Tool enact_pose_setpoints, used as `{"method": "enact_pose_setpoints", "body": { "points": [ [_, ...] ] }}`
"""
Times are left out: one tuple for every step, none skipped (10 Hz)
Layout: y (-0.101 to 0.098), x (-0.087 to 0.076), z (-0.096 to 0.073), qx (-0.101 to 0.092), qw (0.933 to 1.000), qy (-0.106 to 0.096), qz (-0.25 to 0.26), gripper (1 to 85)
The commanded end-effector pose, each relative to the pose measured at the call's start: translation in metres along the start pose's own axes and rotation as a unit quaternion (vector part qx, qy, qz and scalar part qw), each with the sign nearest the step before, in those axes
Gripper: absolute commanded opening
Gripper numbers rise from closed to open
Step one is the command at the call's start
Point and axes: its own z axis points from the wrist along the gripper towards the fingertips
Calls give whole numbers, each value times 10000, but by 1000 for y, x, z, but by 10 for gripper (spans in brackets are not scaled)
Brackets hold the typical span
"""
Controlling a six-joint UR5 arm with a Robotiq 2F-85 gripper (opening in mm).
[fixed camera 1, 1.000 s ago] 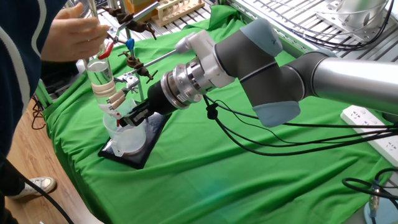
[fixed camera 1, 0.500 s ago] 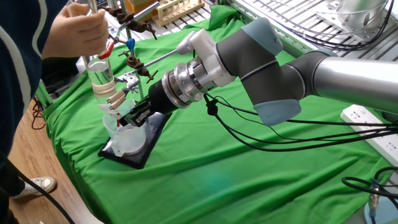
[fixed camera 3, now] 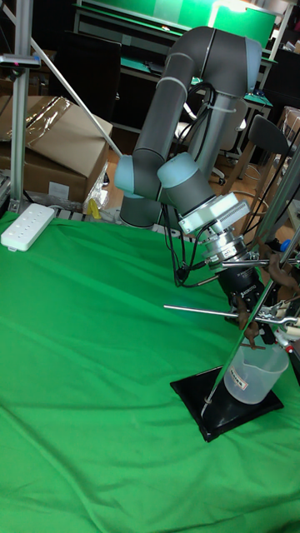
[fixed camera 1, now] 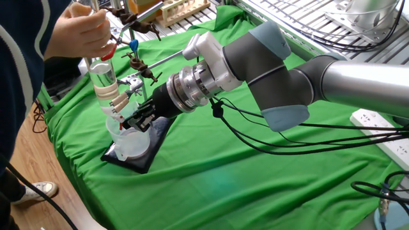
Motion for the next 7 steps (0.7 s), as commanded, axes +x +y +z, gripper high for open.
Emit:
{"method": "enact_pose_setpoints", "body": {
  "points": [
    [-5, -1, -4, -26, 10000, -41, -6, 13],
    [-9, -1, -8, -139, 9999, -36, -55, 13],
    [-12, -1, -10, -166, 9998, -19, -67, 13],
    [-14, -1, -10, -130, 9999, -15, -72, 13],
    [-18, 0, -9, -63, 9999, -13, -126, 13],
    [-23, 1, -7, -26, 9998, -29, -186, 13],
    [-27, 3, -5, -10, 9997, -24, -239, 13]
  ]
}}
